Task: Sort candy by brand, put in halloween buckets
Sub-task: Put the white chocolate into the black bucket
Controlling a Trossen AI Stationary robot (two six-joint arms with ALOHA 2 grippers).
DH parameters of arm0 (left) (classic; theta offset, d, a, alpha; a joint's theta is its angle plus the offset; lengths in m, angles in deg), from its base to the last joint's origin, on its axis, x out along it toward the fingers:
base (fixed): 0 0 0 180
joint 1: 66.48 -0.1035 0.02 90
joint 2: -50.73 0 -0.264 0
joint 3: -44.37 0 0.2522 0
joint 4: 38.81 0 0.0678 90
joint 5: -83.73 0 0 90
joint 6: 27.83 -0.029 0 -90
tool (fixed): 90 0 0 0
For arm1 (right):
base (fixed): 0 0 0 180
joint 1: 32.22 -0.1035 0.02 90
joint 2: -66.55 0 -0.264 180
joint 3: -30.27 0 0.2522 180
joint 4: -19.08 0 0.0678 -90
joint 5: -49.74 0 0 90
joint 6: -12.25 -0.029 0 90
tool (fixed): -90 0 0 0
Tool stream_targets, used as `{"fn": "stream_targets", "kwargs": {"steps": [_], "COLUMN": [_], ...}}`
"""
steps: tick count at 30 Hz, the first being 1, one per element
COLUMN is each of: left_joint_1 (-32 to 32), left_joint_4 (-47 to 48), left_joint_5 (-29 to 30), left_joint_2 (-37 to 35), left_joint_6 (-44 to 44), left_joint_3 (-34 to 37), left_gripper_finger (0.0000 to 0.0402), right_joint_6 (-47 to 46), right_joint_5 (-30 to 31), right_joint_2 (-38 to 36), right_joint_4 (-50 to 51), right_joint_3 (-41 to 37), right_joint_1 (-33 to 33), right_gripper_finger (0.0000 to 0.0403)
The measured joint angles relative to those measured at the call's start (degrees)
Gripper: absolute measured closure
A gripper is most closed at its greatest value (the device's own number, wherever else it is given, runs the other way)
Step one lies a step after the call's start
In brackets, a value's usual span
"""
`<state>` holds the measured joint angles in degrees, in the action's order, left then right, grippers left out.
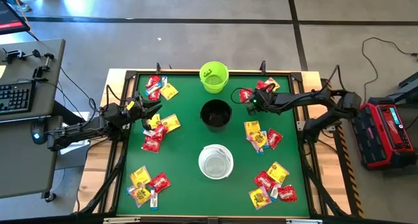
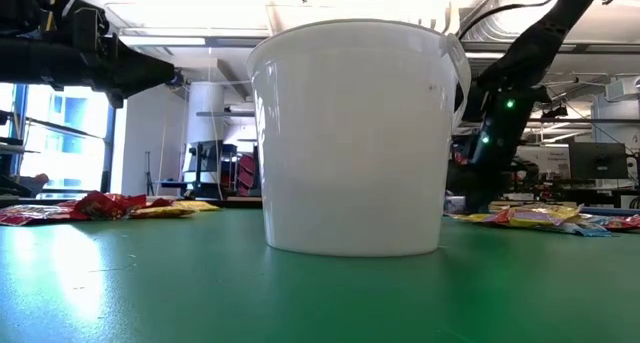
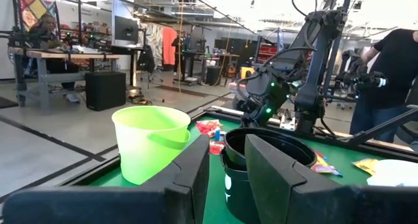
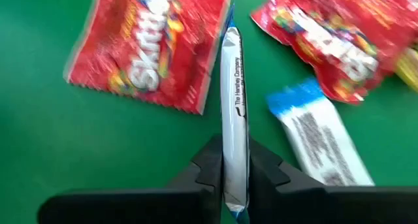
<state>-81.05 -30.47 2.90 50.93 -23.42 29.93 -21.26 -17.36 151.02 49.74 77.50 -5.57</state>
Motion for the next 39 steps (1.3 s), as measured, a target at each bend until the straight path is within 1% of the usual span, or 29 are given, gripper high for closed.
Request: {"fn": "stream_targets", "kwargs": {"steps": [5, 11, 16, 19, 21, 24, 28, 33, 34, 39], "left_joint_1": [0.0, 0.0, 0.0, 0.0, 0.0, 0.0, 0.0, 0.0, 0.0, 0.0], "left_joint_4": [0.0, 0.0, 0.0, 0.0, 0.0, 0.0, 0.0, 0.0, 0.0, 0.0], "left_joint_5": [0.0, 0.0, -0.6, -2.5, -2.6, -2.4, -2.0, -2.0, -2.0, -2.0], "left_joint_2": [0.0, 0.0, 0.0, 0.0, 0.0, 0.0, 0.0, 0.0, 0.0, 0.0], "left_joint_6": [0.0, 0.0, 0.0, 0.8, 1.8, 1.9, 1.1, 1.0, 1.0, 0.9], "left_joint_3": [0.0, 0.0, 0.0, 0.0, 0.0, 0.0, 0.0, 0.0, 0.0, 0.0], "left_gripper_finger": [0.0312, 0.0312, 0.0312, 0.0312, 0.0312, 0.0312, 0.0312, 0.0312, 0.0312, 0.0312], "right_joint_6": [-0.3, -0.9, 2.8, 5.2, 6.5, 7.2, 11.5, 15.5, 16.1, 19.7], "right_joint_5": [0.0, 0.1, 0.0, -0.5, -1.3, -1.5, -1.5, -2.2, -2.7, -9.8], "right_joint_2": [-5.7, -13.4, -17.6, -18.2, -18.1, -17.0, -13.9, -5.6, -3.6, 6.7], "right_joint_4": [4.2, 7.3, 4.7, 0.6, -1.3, -1.4, -1.2, 6.4, 8.5, 16.6], "right_joint_3": [0.0, 0.0, 0.1, 0.1, 0.8, 4.5, 11.4, 23.6, 26.2, 38.4], "right_joint_1": [-0.7, -5.3, -11.5, -14.9, -16.8, -19.4, -22.2, -22.8, -22.5, -21.3], "right_gripper_finger": [0.0375, 0.0375, 0.0375, 0.0375, 0.0375, 0.0375, 0.0375, 0.0375, 0.0375, 0.0375]}}
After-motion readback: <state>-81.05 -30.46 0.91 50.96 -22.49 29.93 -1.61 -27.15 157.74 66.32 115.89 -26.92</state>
